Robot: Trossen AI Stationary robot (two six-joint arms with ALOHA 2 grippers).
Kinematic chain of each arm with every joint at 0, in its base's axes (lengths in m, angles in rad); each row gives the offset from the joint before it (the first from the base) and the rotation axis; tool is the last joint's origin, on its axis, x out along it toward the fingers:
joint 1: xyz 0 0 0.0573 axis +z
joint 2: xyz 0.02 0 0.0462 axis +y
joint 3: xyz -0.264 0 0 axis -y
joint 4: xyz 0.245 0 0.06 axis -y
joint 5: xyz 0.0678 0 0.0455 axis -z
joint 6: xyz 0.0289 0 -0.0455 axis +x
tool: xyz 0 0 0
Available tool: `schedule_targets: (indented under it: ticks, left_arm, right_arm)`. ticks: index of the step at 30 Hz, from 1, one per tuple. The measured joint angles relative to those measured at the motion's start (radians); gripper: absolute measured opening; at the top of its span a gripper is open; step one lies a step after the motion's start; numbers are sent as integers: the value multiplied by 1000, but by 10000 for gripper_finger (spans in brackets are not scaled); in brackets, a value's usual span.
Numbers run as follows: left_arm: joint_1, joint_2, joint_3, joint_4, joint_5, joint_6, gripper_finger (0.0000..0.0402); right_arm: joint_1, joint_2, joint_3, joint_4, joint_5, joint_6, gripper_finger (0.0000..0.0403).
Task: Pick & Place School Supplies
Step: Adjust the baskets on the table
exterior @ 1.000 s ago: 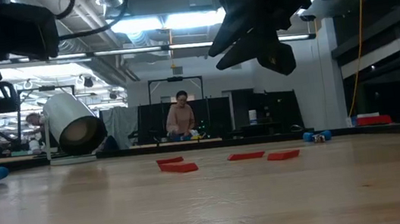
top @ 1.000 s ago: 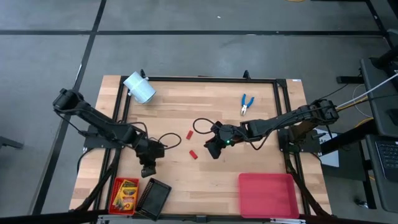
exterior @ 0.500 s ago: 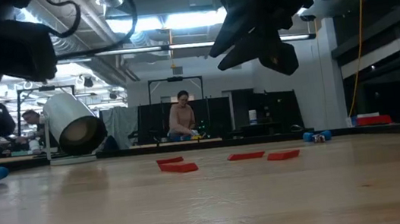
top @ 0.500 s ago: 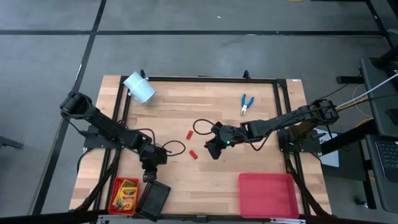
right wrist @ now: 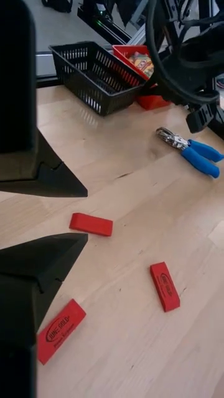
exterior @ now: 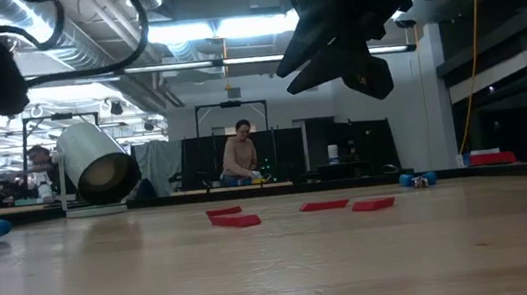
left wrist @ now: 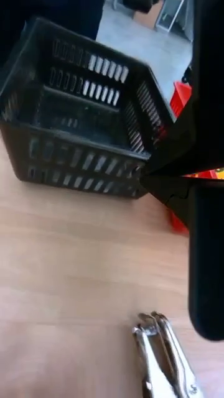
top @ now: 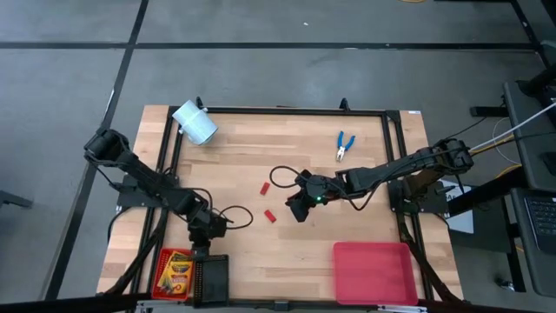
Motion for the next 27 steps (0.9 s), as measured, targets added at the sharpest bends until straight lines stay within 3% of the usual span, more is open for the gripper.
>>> schedule_targets:
  ticks: [6,18,27]
  left_arm:
    - [31,-36,0,-9,-100,-18,2]
    - [42,-140,53,-54,-137,32,2]
    - [-101,-115,109,-177,-382,33,2]
  right_arm:
    - [0,0,0,0,0,0,107]
    - [0,0,0,0,-5,-2,107]
    - [0,0,0,0,3,1,107]
